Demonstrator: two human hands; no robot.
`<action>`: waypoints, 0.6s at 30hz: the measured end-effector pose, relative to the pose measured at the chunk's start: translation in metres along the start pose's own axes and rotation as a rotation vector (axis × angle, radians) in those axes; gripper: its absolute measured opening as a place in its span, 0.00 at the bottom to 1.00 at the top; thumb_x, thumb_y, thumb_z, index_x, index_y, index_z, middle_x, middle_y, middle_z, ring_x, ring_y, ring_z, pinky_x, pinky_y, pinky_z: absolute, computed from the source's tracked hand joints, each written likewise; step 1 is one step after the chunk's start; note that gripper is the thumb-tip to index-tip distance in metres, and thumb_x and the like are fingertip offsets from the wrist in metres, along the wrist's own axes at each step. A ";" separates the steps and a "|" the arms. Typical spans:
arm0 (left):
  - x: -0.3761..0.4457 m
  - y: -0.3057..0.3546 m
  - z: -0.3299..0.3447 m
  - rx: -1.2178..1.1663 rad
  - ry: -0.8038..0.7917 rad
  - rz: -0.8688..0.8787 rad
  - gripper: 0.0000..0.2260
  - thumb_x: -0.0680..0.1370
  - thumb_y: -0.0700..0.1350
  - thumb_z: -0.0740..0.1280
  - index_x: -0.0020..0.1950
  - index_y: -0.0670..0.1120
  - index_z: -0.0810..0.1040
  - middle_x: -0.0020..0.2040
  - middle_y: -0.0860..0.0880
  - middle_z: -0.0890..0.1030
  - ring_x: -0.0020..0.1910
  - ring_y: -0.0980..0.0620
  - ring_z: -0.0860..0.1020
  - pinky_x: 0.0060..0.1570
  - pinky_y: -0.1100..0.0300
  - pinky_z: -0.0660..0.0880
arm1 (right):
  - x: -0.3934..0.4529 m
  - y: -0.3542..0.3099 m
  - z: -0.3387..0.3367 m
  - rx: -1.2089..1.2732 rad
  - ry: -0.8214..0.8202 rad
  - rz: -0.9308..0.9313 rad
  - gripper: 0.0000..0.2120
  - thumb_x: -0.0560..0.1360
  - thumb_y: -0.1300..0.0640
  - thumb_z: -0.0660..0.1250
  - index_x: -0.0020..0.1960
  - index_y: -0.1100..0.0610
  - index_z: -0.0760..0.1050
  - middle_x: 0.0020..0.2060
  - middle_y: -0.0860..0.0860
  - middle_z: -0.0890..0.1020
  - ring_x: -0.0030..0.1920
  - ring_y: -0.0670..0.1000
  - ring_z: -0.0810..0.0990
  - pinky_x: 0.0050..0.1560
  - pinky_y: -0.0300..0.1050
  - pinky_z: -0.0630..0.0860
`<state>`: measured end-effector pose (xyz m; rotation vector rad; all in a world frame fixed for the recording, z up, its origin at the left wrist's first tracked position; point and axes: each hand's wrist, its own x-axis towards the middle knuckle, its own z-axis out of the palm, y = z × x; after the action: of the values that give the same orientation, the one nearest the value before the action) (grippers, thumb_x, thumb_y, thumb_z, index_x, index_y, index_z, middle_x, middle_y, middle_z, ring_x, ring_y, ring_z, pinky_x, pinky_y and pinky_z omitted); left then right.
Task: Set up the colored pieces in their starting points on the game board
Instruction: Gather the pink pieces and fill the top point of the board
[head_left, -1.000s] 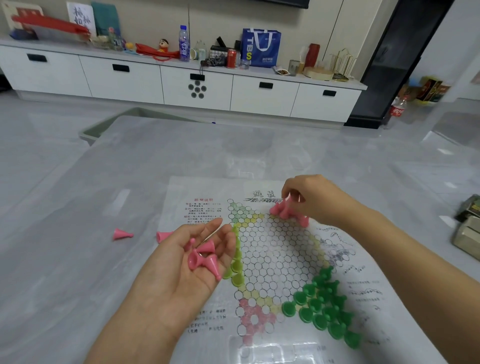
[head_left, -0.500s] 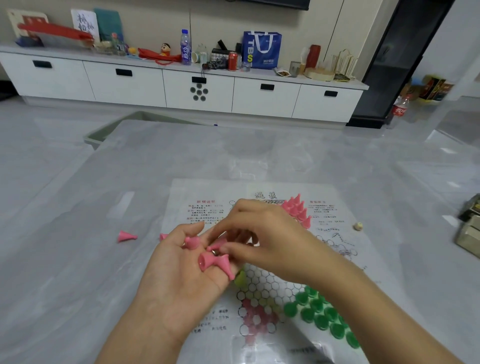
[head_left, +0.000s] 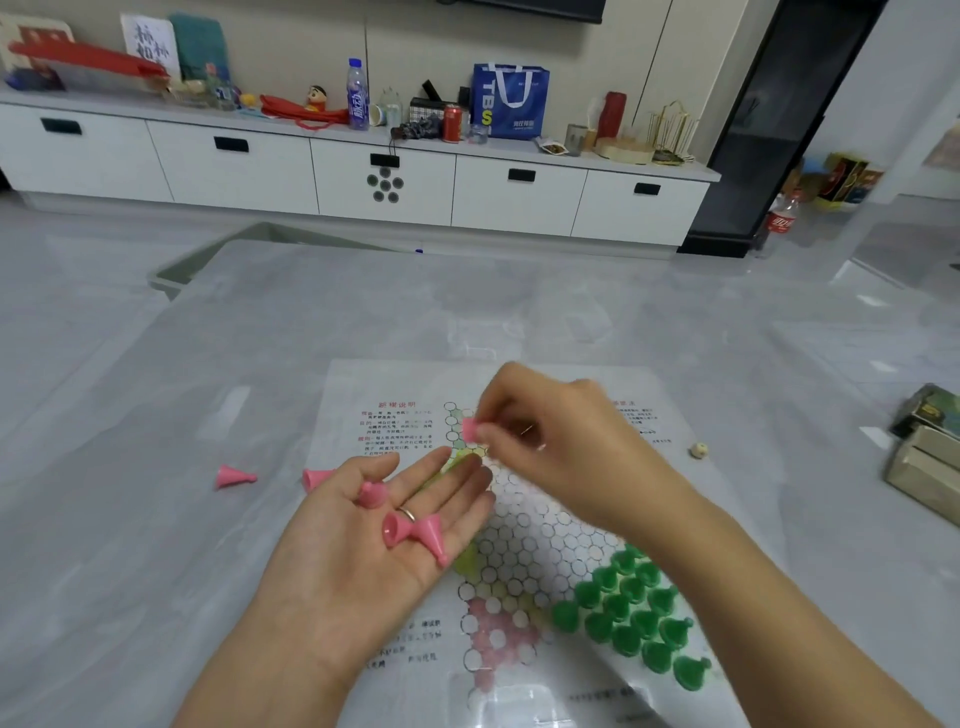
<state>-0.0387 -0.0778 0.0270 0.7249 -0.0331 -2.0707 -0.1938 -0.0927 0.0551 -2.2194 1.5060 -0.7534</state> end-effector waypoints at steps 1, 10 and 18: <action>0.000 0.001 0.000 0.012 0.014 0.005 0.19 0.70 0.40 0.59 0.57 0.32 0.75 0.50 0.33 0.81 0.49 0.36 0.81 0.47 0.42 0.78 | 0.002 0.006 -0.008 0.028 0.034 0.064 0.04 0.74 0.54 0.66 0.42 0.50 0.71 0.39 0.47 0.84 0.39 0.41 0.82 0.40 0.35 0.79; 0.004 0.000 -0.002 0.161 0.192 0.149 0.08 0.76 0.45 0.63 0.38 0.43 0.72 0.23 0.50 0.68 0.14 0.58 0.61 0.14 0.72 0.55 | 0.019 0.077 -0.045 -0.399 -0.115 0.237 0.04 0.74 0.60 0.65 0.49 0.57 0.76 0.41 0.52 0.83 0.43 0.51 0.80 0.46 0.46 0.78; 0.004 0.003 -0.004 0.195 0.183 0.167 0.06 0.75 0.43 0.62 0.43 0.40 0.74 0.30 0.45 0.74 0.22 0.54 0.69 0.18 0.66 0.66 | 0.026 0.087 -0.028 -0.593 -0.305 0.171 0.04 0.73 0.61 0.62 0.45 0.57 0.75 0.41 0.48 0.78 0.43 0.49 0.75 0.44 0.42 0.73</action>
<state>-0.0364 -0.0817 0.0226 0.9944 -0.1886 -1.8521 -0.2672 -0.1490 0.0348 -2.4040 1.8912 0.1108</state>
